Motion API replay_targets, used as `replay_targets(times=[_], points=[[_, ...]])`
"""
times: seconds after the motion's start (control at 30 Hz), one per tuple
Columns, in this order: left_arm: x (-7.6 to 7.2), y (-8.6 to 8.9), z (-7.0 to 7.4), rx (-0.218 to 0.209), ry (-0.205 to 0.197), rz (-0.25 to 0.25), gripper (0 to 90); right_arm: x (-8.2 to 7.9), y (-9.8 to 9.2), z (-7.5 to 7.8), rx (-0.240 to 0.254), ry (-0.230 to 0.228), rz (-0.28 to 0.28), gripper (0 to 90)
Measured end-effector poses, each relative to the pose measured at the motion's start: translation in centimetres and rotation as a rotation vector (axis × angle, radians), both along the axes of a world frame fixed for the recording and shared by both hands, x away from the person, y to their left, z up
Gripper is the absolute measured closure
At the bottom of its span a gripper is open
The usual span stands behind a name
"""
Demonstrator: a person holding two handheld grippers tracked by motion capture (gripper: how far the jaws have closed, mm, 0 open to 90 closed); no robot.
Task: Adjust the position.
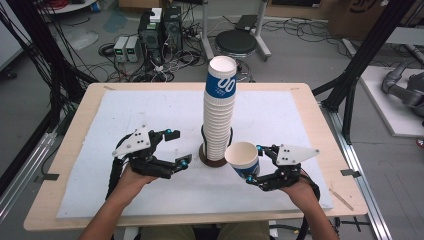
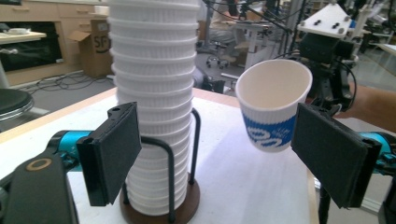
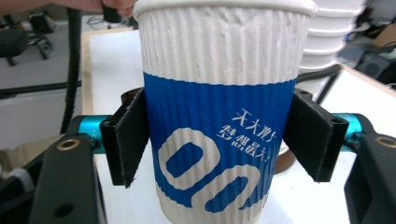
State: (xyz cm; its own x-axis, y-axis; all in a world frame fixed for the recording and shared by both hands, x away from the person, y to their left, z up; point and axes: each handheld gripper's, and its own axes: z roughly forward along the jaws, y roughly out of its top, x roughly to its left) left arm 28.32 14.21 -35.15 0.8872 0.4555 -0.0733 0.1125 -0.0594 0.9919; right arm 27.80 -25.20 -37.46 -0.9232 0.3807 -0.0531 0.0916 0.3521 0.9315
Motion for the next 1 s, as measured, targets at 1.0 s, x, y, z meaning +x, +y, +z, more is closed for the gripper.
replay_targets(times=[1.0], points=[[0.1,3.6,-3.0,-0.007,0.034,0.147,16.0,-0.2,-4.4,-0.9,0.192,-0.088,-0.211,27.5]])
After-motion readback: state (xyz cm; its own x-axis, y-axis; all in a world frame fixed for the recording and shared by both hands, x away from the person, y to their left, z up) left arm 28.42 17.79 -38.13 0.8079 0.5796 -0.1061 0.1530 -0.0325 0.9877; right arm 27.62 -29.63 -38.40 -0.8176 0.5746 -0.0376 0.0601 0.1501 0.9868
